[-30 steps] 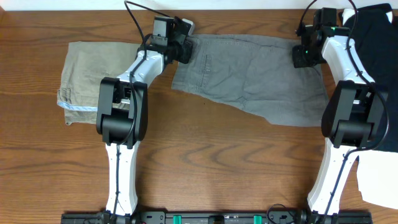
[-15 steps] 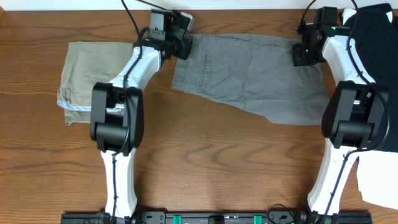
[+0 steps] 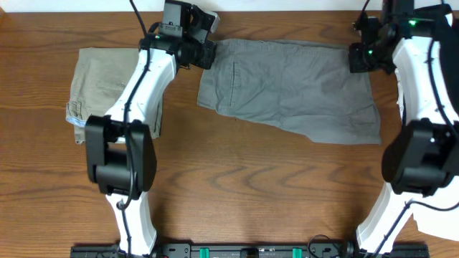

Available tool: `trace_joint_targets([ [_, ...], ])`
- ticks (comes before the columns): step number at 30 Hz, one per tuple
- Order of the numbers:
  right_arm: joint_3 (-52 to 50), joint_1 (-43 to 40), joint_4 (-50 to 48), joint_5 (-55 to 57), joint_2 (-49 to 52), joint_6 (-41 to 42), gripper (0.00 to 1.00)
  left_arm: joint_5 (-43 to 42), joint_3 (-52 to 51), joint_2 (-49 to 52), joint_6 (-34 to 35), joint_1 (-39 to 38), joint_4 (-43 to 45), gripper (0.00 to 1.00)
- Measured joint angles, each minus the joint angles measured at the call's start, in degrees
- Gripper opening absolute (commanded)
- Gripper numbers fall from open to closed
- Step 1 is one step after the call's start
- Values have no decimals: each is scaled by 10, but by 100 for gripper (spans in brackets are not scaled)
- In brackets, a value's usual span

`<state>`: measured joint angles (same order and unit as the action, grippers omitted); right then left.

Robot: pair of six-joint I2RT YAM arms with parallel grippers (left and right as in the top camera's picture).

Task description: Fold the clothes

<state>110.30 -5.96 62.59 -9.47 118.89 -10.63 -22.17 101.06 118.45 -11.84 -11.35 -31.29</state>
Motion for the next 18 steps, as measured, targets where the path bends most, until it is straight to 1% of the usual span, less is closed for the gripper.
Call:
trace_joint_targets([
  [10, 0, -1, 139, -31, -58, -53, 1, 0, 0, -111, 0, 0, -154, 6],
  [18, 0, -1, 247, -58, -93, -73, 1, 1, 0, -125, 3, 0, -305, 6],
])
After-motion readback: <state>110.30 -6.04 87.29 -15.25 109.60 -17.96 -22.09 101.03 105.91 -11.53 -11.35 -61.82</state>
